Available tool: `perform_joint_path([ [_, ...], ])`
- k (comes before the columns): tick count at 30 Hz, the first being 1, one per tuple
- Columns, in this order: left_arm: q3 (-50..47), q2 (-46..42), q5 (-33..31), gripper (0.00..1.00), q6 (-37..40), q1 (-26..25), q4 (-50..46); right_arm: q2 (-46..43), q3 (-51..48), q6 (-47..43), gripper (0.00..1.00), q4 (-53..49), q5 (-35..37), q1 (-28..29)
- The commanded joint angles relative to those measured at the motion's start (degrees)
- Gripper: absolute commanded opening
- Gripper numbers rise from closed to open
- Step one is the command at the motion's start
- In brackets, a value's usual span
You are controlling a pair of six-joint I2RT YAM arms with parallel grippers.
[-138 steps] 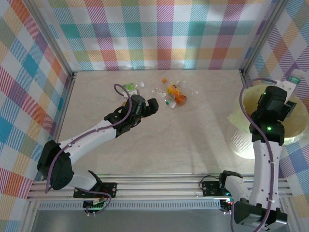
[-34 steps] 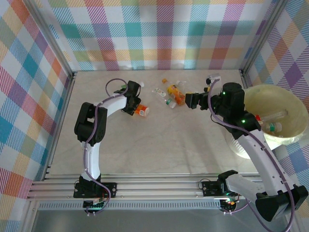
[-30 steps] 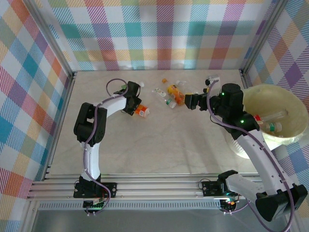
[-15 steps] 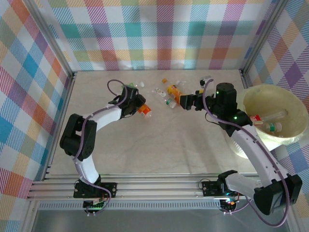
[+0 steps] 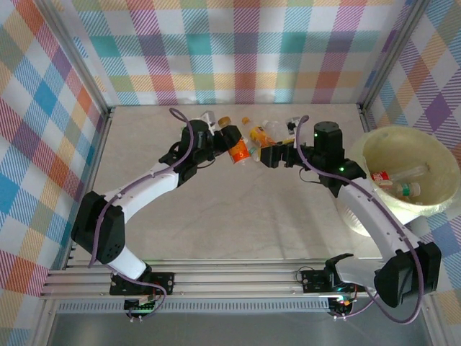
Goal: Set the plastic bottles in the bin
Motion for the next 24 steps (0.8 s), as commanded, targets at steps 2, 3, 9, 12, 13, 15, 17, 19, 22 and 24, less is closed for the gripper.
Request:
perform_joint_path([
  [2,-0.5,-1.6,8.9,0.42,-0.5,-0.6,10.0,2.3,1.3,1.9,1.00,2.5,-12.1,0.4],
  [3,-0.5,-1.4,10.1,0.42,-0.8,-0.8,11.6,3.0,1.7,2.5,1.00,2.8,-14.1,0.4],
  [9,-0.3,-0.2,14.7,0.42,-1.9,-2.9,18.6,5.9,2.4,7.9,1.00,7.1,-16.2,0.6],
  [12,-0.1,0.8,16.2,0.42,-2.1,-3.9,20.5,7.1,2.0,11.7,1.00,12.4,-18.5,0.9],
  [13,0.0,1.0,16.3,0.42,-2.0,-4.2,20.7,7.4,1.8,13.1,1.00,14.4,-18.9,0.9],
  [15,0.1,1.4,16.4,0.42,-2.1,-4.5,20.9,7.9,1.3,15.4,1.00,17.9,-19.2,1.0],
  [17,0.2,1.6,16.4,0.42,-2.2,-4.6,21.0,8.2,1.0,16.6,0.97,19.6,-18.9,1.1],
  [19,0.3,1.6,16.5,0.42,-2.2,-4.7,21.0,8.4,1.2,16.7,0.89,19.1,-18.3,1.1],
  [22,0.4,1.8,16.7,0.42,-2.1,-4.8,21.1,8.3,1.2,15.8,0.71,17.6,-17.8,1.1],
  [24,0.4,1.9,16.8,0.42,-2.1,-4.8,21.1,8.1,1.3,15.1,0.63,16.9,-18.3,1.1],
])
